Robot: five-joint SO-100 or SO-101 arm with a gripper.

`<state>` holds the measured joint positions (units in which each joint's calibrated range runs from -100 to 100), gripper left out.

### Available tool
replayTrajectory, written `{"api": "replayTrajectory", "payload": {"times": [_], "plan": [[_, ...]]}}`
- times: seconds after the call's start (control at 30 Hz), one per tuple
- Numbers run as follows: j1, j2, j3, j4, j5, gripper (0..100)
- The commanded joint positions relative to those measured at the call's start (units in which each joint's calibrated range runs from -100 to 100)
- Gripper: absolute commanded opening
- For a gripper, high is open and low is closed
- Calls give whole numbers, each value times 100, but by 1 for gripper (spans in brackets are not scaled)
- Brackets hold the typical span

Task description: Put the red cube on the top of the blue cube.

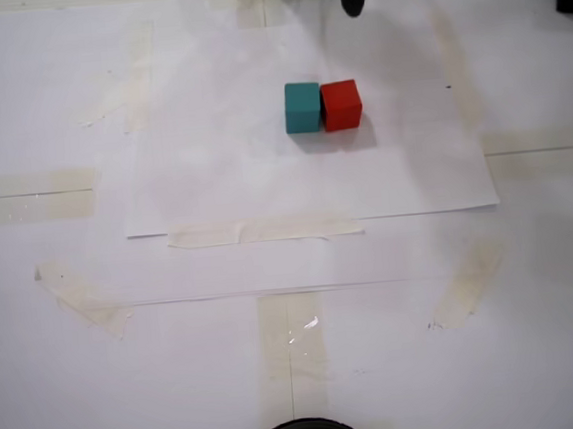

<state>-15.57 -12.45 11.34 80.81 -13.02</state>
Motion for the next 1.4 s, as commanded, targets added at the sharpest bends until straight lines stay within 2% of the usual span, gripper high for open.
{"api": "replayTrajectory", "payload": {"times": [0.0,0.37,0.67,0.87,1.37], "plan": [[-108,52,23,-298,435,5],[111,344,414,-714,606,8],[240,498,668,-926,625,20],[293,619,949,-1171,645,25],[308,893,1548,-1937,606,27]]}}
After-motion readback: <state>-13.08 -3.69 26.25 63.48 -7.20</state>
